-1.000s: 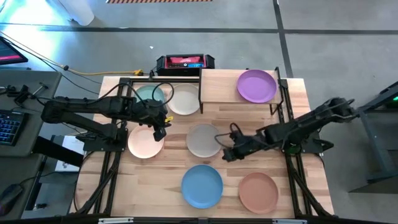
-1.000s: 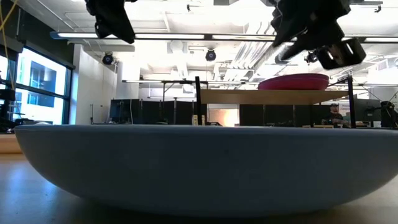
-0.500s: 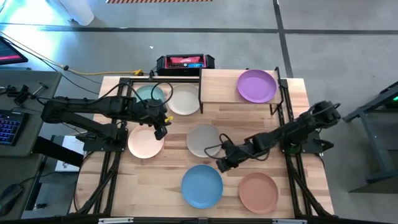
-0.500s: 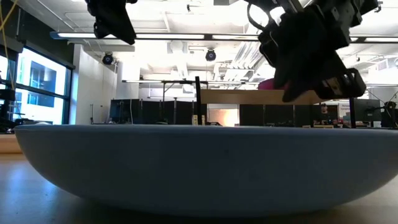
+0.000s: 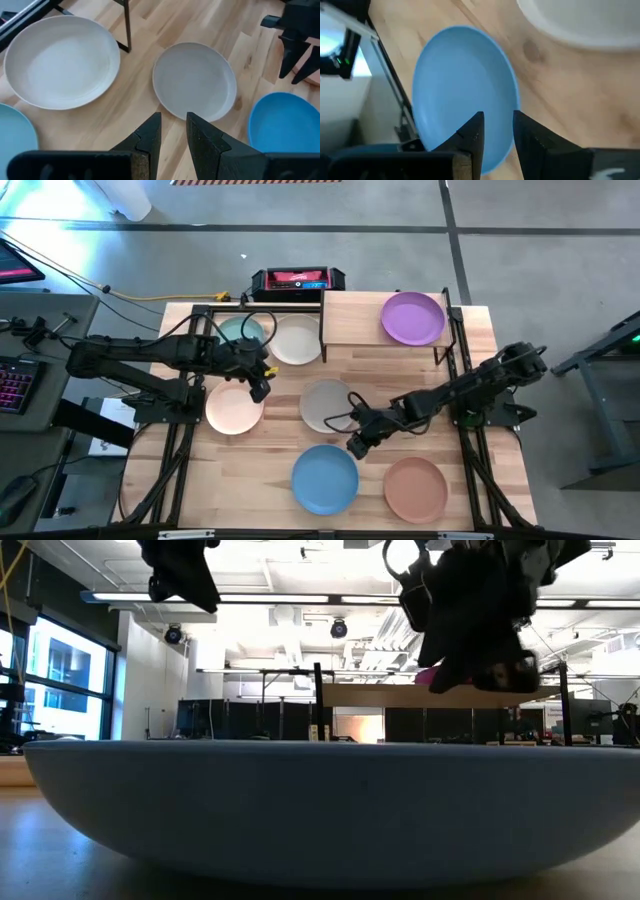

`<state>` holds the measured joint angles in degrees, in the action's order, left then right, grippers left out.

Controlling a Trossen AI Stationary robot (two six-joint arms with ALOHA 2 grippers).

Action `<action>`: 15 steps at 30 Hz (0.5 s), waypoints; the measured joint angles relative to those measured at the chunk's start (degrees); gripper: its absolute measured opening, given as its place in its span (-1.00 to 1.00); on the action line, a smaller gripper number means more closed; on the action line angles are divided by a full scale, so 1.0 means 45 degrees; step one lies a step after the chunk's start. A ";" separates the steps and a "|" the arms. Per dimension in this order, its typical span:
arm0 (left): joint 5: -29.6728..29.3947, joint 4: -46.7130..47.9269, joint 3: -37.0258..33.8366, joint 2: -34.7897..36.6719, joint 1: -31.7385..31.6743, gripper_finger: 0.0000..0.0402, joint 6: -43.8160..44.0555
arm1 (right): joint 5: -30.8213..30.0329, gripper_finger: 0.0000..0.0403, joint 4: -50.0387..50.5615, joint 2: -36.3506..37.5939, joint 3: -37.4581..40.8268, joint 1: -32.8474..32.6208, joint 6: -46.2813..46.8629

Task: Place and stack plates onto a shelf
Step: Stack the blue plate on top of the purple plate on the shelf

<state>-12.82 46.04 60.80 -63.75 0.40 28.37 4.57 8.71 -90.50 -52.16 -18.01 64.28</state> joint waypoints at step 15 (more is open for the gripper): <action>-0.0096 0.0000 0.0000 0.0000 0.0000 -0.61 0.0692 | -0.0003 -0.21 0.0473 0.0000 0.0000 0.0166 -0.1115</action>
<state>-13.26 46.04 60.80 -63.75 0.40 31.48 4.56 10.84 -90.50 -52.16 -17.26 59.26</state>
